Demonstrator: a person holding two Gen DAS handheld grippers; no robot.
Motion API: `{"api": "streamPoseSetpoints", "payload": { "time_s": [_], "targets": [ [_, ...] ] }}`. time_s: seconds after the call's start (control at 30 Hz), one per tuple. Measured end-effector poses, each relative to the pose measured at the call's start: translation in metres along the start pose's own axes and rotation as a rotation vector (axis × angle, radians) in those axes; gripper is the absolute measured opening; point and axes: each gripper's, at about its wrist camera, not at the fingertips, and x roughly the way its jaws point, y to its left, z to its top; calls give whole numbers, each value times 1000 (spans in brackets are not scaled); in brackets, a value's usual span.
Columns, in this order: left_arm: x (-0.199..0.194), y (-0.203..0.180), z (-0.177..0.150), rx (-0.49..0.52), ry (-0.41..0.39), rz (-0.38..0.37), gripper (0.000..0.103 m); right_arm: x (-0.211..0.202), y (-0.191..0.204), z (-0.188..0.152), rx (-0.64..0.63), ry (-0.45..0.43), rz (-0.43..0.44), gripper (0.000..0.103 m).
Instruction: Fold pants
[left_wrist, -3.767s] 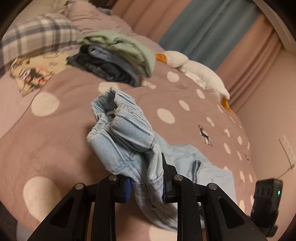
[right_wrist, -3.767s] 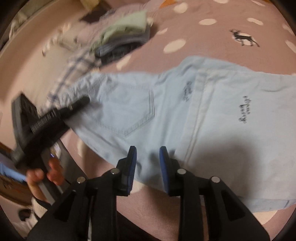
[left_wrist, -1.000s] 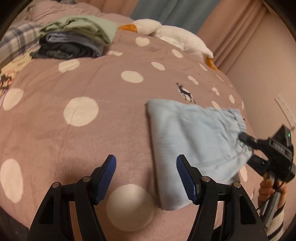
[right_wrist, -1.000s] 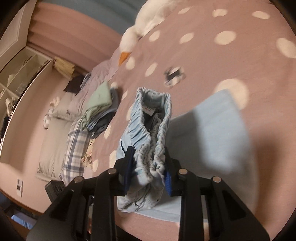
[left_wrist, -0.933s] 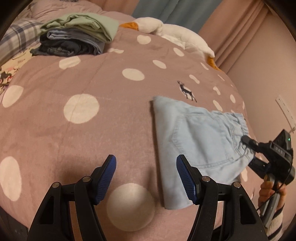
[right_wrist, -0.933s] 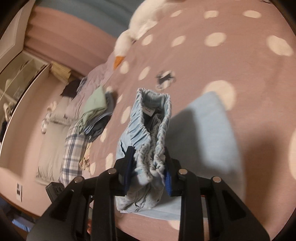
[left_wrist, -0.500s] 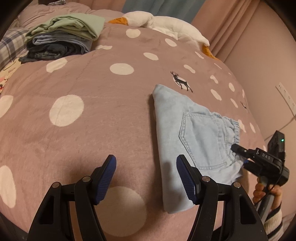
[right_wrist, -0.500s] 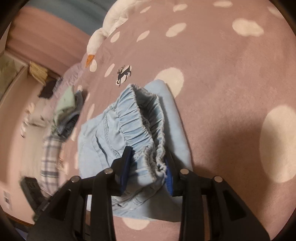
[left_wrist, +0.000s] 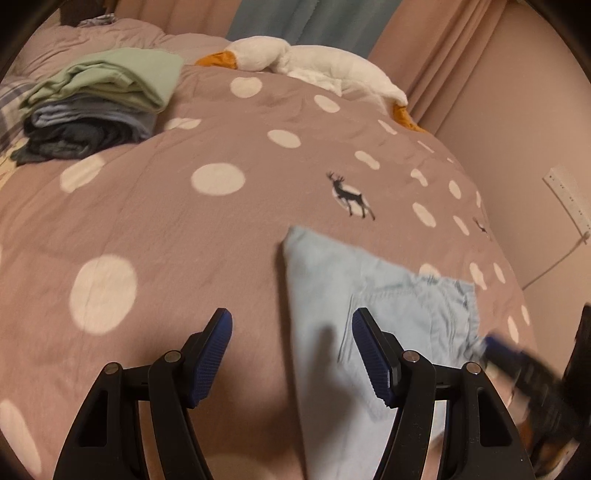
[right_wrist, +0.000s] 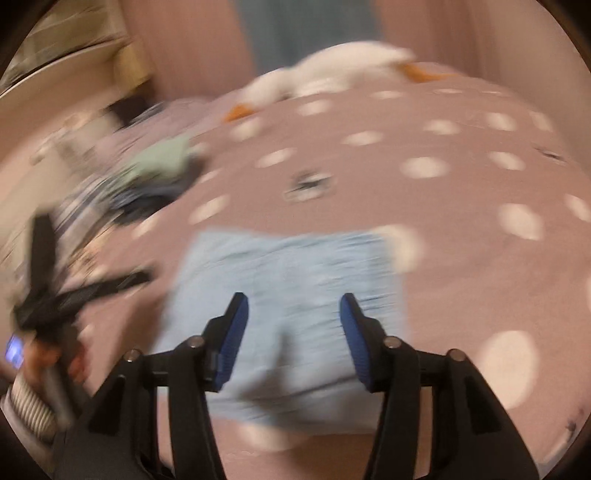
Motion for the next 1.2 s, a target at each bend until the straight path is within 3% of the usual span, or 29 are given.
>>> {"api": "streamPoseSetpoints", "payload": {
  "time_s": [0.1, 0.13, 0.23, 0.37, 0.47, 0.57, 1.0, 1.2],
  "targets": [
    [9, -1, 13, -6, 4, -50, 64, 26, 33, -9, -86, 65, 128, 26],
    [12, -2, 16, -5, 5, -52, 56, 32, 43, -11, -104, 79, 158, 21],
    [27, -4, 23, 4, 29, -42, 46, 52, 71, -15, -149, 114, 240, 21],
    [46, -9, 27, 27, 53, -46, 35, 74, 90, -18, -190, 156, 266, 21],
    [65, -10, 27, 51, 101, -3, 35, 90, 96, -28, -232, 213, 226, 21],
    [84, -6, 24, 68, 148, 23, 35, 101, 91, -32, -217, 221, 241, 17],
    [82, -10, 24, 84, 132, 45, 36, 99, 80, -32, -172, 239, 287, 17],
    [60, -12, 17, 68, 118, 46, 36, 68, 75, -32, -181, 204, 279, 21]
  ]
}}
